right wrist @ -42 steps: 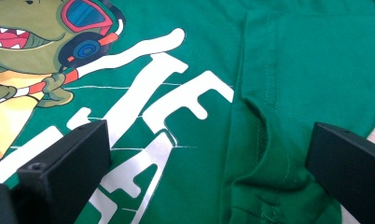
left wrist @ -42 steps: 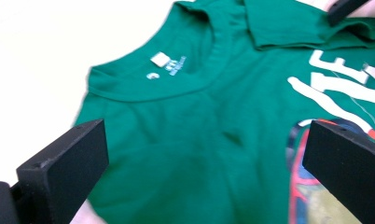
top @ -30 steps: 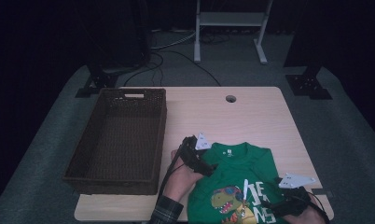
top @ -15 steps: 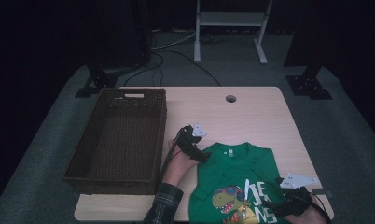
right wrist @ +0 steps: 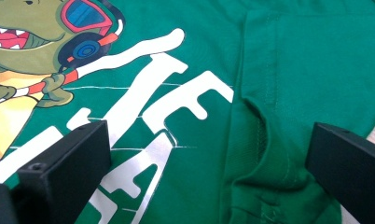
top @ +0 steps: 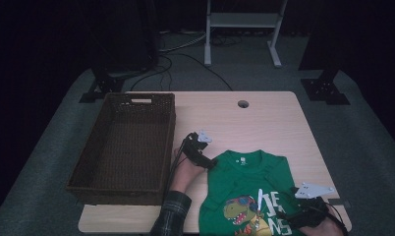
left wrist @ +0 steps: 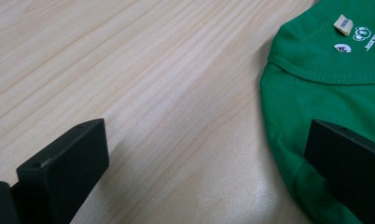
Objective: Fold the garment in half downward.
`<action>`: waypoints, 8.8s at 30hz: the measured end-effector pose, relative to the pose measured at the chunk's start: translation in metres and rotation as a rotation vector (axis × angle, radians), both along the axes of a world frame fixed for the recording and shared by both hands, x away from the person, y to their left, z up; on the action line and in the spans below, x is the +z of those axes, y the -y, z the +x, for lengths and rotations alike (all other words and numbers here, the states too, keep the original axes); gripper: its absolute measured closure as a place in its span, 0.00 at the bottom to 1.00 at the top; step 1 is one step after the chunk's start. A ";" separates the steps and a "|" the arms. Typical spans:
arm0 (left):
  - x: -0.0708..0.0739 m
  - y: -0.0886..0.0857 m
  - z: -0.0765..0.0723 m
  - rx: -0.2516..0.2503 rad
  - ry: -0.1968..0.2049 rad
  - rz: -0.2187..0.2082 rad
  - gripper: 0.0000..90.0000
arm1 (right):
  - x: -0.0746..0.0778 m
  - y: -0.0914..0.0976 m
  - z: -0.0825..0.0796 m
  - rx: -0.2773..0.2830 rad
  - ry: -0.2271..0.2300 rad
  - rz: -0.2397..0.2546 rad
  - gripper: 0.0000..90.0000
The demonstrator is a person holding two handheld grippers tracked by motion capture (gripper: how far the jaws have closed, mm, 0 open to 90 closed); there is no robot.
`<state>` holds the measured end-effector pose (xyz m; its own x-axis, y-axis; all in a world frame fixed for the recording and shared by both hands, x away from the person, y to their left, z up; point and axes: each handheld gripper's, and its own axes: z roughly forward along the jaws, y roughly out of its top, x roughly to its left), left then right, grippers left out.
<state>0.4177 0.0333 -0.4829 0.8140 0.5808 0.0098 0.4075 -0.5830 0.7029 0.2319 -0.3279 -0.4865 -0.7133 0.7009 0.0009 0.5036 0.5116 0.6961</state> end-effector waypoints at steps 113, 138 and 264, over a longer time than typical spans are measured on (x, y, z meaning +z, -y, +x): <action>0.046 -0.004 -0.002 0.080 0.012 -0.116 0.98 | 0.053 -0.008 0.162 -0.122 0.091 0.055 0.99; 0.019 -0.001 -0.094 0.031 -0.154 -0.063 0.98 | 0.025 -0.008 0.074 -0.069 -0.022 -0.031 0.99; 0.033 -0.022 -0.182 -0.046 -0.049 -0.158 0.97 | 0.038 0.006 -0.010 0.073 0.104 0.043 0.99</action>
